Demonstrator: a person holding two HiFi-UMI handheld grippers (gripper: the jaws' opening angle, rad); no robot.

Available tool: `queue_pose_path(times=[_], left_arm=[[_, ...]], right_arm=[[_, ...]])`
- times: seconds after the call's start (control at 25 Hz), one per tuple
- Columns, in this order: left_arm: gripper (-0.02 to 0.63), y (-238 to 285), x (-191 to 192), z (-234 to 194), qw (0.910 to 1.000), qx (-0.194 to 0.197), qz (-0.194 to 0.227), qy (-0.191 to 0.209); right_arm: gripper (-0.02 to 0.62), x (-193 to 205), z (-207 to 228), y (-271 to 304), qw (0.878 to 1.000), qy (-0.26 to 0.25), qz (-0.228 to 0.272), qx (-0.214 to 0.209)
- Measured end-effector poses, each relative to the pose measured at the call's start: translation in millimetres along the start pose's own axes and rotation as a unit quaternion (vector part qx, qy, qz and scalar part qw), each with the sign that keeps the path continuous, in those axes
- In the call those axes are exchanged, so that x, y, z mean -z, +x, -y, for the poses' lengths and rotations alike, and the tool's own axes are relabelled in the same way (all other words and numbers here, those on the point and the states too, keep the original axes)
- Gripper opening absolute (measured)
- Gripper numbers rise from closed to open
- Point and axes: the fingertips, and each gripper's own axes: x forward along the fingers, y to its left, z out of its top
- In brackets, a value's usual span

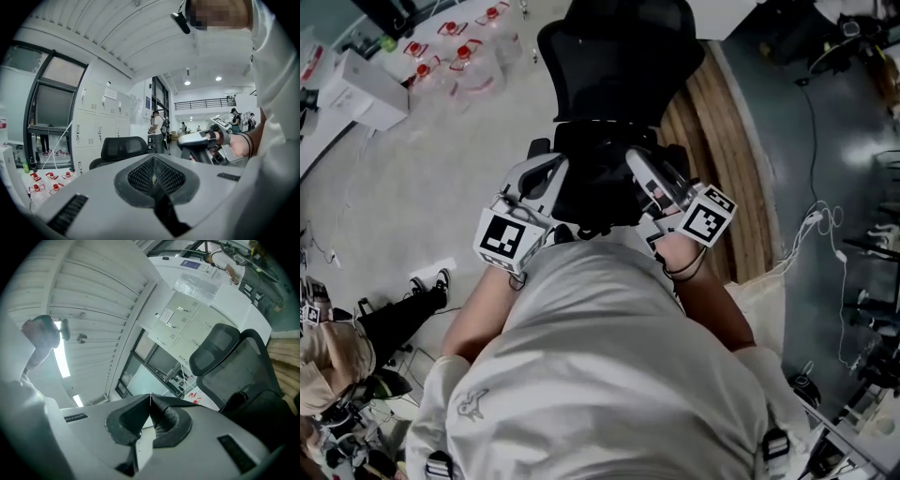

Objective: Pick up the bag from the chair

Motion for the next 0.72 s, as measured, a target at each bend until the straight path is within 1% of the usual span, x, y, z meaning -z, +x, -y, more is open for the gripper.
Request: queue_pose_path(times=[0.2, 0.24, 0.44, 0.6, 0.72], left_arm=[[0.008, 5, 8, 11, 0.9998, -0.022, -0.001, -0.001], [0.008, 7, 9, 18, 0.9996, -0.027, -0.001, 0.000], [0.008, 13, 1, 80, 0.9984, -0.057, -0.001, 0.003], [0.008, 13, 1, 127, 0.9974, -0.070, -0.004, 0.012], [0.008, 5, 3, 148, 0.9963, -0.085, -0.006, 0.011]], right_arm=[[0.034, 2, 1, -4, 0.999, 0.005, -0.020, -0.024], [0.033, 2, 1, -10, 0.999, 0.006, -0.025, -0.029], [0.033, -10, -9, -67, 0.998, 0.011, -0.040, -0.053], [0.033, -12, -15, -107, 0.997, 0.015, -0.052, -0.063], [0.032, -9, -20, -128, 0.996, 0.021, -0.059, -0.068]])
